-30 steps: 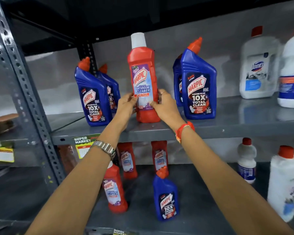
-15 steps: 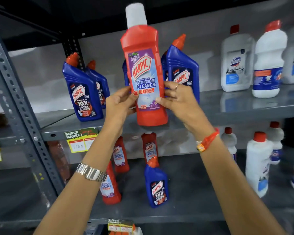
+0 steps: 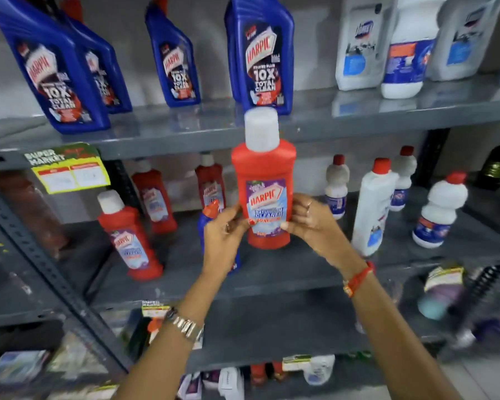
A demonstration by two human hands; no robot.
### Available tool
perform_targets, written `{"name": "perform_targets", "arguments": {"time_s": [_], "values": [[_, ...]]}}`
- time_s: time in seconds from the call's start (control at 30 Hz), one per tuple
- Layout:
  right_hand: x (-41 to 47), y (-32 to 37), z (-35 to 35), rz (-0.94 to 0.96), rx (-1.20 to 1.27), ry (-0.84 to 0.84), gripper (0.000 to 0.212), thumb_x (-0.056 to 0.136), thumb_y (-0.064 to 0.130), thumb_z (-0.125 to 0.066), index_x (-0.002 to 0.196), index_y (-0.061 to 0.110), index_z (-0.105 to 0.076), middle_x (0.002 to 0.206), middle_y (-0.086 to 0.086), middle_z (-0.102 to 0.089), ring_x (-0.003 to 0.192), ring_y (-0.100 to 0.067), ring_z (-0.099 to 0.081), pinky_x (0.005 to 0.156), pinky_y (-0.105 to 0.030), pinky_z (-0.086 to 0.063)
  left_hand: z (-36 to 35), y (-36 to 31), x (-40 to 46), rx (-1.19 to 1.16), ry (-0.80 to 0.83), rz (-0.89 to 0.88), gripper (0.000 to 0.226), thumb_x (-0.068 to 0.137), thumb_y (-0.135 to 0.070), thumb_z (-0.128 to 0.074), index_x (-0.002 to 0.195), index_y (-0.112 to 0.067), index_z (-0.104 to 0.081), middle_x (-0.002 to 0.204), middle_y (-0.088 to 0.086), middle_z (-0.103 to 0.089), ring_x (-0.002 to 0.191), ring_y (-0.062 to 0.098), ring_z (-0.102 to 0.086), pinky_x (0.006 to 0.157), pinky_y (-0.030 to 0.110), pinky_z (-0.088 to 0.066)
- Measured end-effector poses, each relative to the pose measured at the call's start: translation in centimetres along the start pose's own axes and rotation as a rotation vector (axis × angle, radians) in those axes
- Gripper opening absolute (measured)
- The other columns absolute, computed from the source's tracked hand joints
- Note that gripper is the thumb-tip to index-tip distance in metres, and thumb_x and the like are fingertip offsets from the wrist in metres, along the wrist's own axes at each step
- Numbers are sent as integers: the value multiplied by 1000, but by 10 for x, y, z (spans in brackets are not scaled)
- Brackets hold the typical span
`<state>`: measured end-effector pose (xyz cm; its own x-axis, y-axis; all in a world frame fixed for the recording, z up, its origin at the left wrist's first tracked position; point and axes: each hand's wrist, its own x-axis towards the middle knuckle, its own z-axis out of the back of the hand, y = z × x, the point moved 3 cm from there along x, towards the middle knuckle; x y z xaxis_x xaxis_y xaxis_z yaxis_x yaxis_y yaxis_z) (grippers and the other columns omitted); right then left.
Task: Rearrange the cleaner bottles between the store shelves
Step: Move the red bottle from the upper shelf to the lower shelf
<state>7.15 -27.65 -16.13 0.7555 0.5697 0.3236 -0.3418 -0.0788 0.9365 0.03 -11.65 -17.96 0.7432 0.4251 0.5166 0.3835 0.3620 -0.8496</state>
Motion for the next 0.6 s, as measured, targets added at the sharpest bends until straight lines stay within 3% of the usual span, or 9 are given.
{"name": "perform_targets", "arguments": {"time_s": [0.1,0.17,0.23,0.33,0.43,0.5,0.6], "values": [[4,-53,-2,-81,-31,-20,46,77,-12,-62,119,-3,-47,121,-24,-59,107,-30,-60,91,-32,-51,-13,47,-9,72,-5,90,34,79,6,-61,113,3,-59,107,14,-66,73,-15,-59,71,7,-49],[10,-82,-3,-108,-60,-24,45,78,-11,-60,120,-4,-46,122,-23,-59,109,-30,-59,88,-23,-52,-20,70,-11,118,0,120,36,80,6,-59,116,3,-57,108,14,-65,77,-14,-59,74,7,-49],[15,-106,-3,-119,-105,-34,40,80,-8,-60,117,-4,-47,119,-21,-60,109,-29,-60,87,-23,-52,-28,88,-8,167,0,133,34,81,6,-58,114,3,-58,107,14,-66,84,-2,-63,76,6,-48],[23,-134,-2,-145,-171,-57,30,81,-4,-60,109,2,-48,112,-10,-63,107,-27,-61,93,-36,-50,-39,115,0,170,21,180,33,82,5,-58,114,2,-59,107,15,-68,96,24,-66,81,17,-52],[30,-158,0,-196,-180,-56,27,83,-2,-58,102,13,-47,107,-2,-61,100,-17,-61,94,-36,-50,-48,138,3,189,2,215,33,81,3,-60,113,-1,-60,105,8,-67,98,27,-66,82,15,-52],[34,-170,2,-216,-187,-62,29,84,-1,-57,104,17,-46,107,0,-59,100,-16,-59,89,-24,-51,-53,146,3,186,-28,237,33,81,2,-61,113,-2,-60,105,5,-66,98,25,-66,86,20,-53],[39,-178,-1,-227,-210,-78,29,87,2,-55,113,12,-48,107,3,-58,99,-13,-57,73,-3,-47,-56,156,1,205,-58,291,33,83,0,-58,116,-1,-57,113,15,-66,102,26,-63,93,45,-52]]}}
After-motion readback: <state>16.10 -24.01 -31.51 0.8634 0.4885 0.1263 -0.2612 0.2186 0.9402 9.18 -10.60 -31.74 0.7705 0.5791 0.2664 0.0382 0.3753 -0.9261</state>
